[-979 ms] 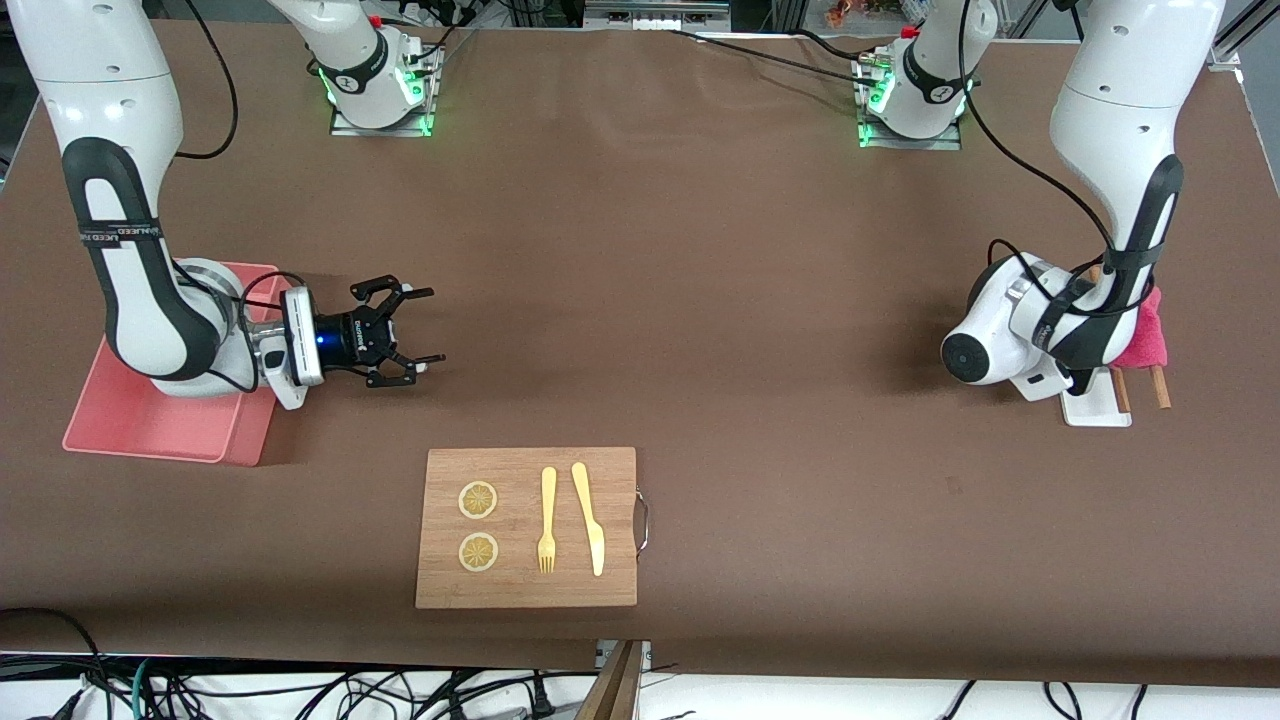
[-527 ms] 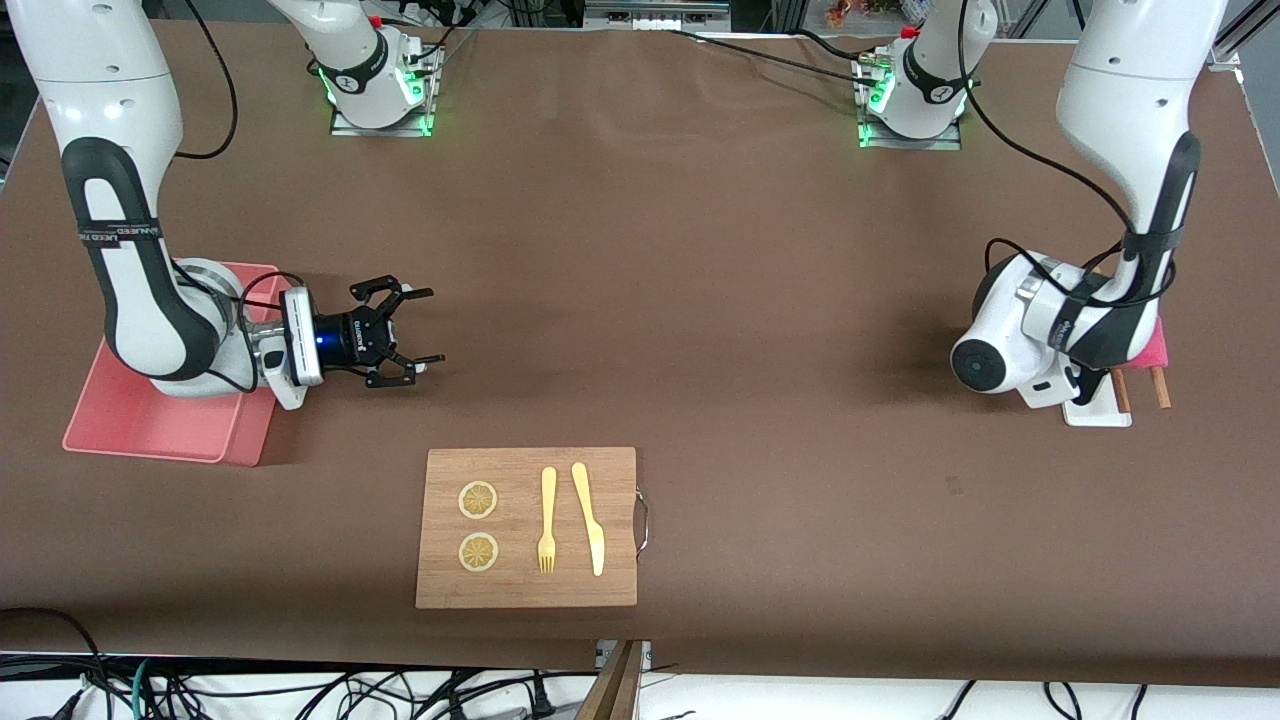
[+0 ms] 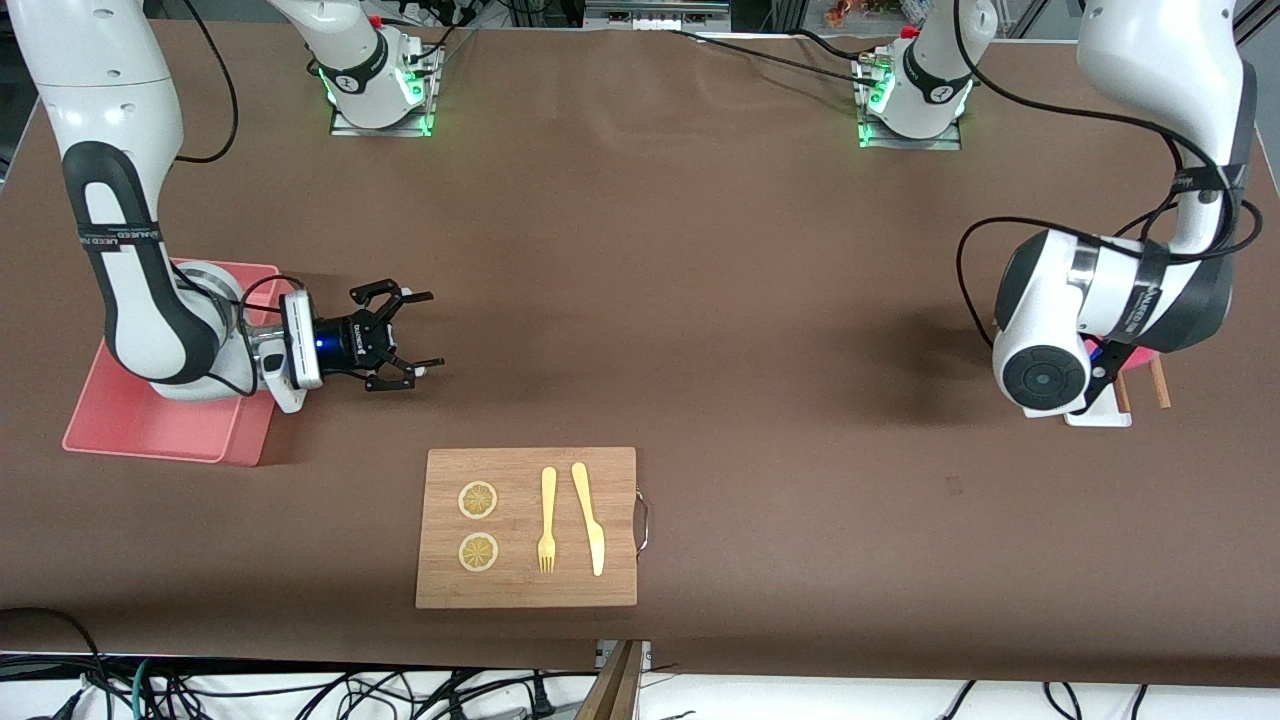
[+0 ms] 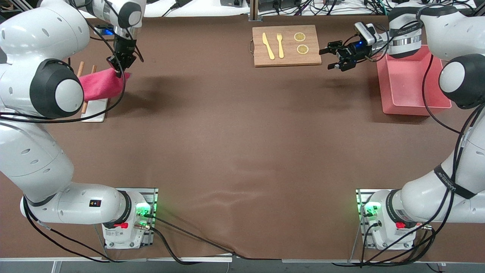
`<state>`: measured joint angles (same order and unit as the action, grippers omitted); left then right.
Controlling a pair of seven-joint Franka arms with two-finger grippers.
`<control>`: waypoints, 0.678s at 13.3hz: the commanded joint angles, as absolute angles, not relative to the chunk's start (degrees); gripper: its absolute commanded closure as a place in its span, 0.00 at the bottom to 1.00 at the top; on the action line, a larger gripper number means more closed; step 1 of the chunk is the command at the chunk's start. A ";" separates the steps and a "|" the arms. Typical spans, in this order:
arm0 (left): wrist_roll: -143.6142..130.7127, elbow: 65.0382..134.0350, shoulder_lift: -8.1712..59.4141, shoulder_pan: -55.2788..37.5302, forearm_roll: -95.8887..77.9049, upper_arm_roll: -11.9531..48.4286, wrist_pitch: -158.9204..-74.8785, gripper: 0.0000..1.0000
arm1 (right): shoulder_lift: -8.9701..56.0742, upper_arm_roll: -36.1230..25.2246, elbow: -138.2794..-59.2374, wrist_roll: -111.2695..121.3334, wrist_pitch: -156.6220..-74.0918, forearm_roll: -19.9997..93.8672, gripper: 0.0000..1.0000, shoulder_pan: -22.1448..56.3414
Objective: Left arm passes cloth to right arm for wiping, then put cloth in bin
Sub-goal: 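Lift the pink cloth with the left gripper toward the right gripper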
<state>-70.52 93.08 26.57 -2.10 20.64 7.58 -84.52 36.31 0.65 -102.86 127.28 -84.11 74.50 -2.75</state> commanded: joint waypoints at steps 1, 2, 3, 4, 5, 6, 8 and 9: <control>-60.15 88.01 23.82 -2.02 12.26 9.57 -82.62 1.00 | 37.44 0.79 -101.69 129.28 -83.76 76.02 0.00 -2.38; -58.12 84.93 23.91 -2.20 9.00 10.80 -82.44 1.00 | 37.79 0.88 -101.69 129.90 -83.85 76.81 0.00 -2.20; -57.57 82.47 23.91 -2.28 5.22 11.94 -82.35 1.00 | 38.14 0.88 -101.69 130.69 -83.85 77.77 0.00 -1.68; -57.66 80.79 23.91 -2.46 1.88 13.43 -82.27 1.00 | 38.32 0.88 -101.78 131.65 -84.02 79.09 0.00 -0.97; -58.18 78.86 23.91 -2.37 -1.03 15.45 -82.27 1.00 | 38.76 0.88 -101.78 132.10 -84.11 79.88 0.00 0.25; -58.27 76.23 23.91 -2.46 -4.19 17.38 -82.18 1.00 | 38.85 0.79 -101.78 132.19 -84.55 81.81 0.00 1.22; -60.89 72.44 24.34 -3.16 -12.09 21.87 -82.79 1.00 | 39.11 0.88 -101.69 132.28 -86.73 85.24 0.00 3.42; -64.04 70.59 24.78 -4.56 -14.56 22.41 -83.84 1.00 | 39.11 0.88 -101.69 132.28 -88.58 88.04 0.00 5.08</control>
<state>-60.91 75.38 23.25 -2.97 -10.48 20.82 -84.09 38.31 0.94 -102.59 131.47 -86.39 83.56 2.71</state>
